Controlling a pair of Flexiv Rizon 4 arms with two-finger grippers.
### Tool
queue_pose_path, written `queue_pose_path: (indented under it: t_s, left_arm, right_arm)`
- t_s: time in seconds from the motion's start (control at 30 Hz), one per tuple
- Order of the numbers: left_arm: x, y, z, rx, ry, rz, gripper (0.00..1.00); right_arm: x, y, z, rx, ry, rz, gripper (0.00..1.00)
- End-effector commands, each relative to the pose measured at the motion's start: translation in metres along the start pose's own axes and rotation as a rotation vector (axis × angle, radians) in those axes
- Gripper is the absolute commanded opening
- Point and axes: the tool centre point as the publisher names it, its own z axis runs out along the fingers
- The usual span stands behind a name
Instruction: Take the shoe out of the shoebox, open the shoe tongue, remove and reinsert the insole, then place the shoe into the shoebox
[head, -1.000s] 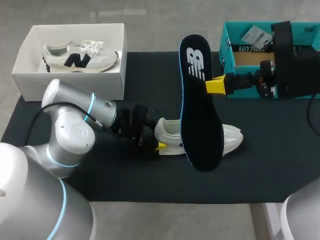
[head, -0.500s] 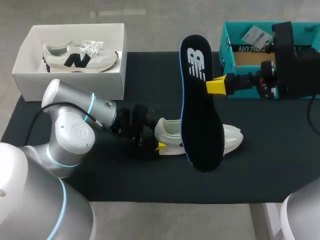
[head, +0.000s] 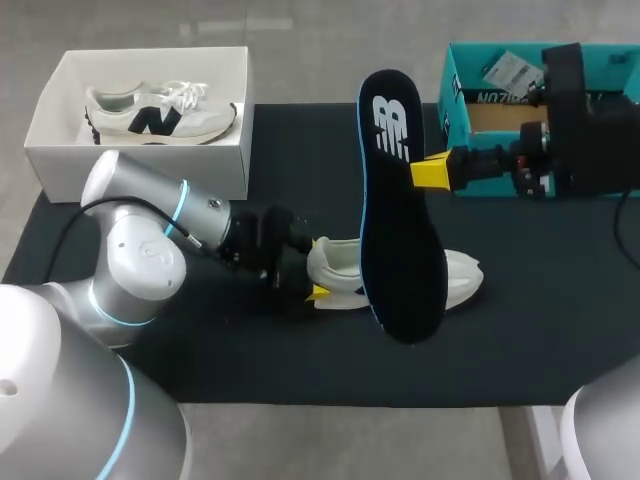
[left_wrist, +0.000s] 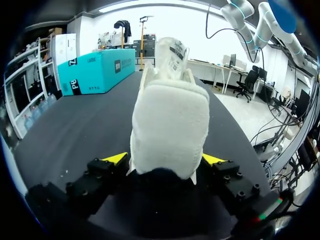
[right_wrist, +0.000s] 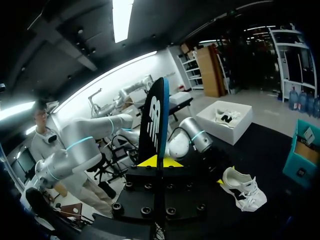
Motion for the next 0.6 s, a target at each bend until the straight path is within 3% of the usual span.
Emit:
queue_pose_path:
  t_s: [0.03,0.17,0.47,0.6]
  left_arm:
    - [-0.005,-0.002,0.0,-0.029,0.018,-0.003,1.0]
    - [-0.005,-0.004,0.0,-0.062,0.021,-0.002,1.0]
    - [0.004,-0.017,-0.005,-0.386,-0.016,0.058,1.0]
    - [0.006,-0.018,-0.004,-0.48,-0.056,0.041,1.0]
  right_arm:
    - [0.011,-0.003,0.005,-0.011,-0.483,0.001,0.0]
    - [0.011,-0.003,0.005,-0.011,-0.483,0.001,0.0]
    - [0.011,-0.003,0.005,-0.011,-0.483,0.001,0.0]
    - [0.011,-0.003,0.005,-0.011,-0.483,0.001,0.0]
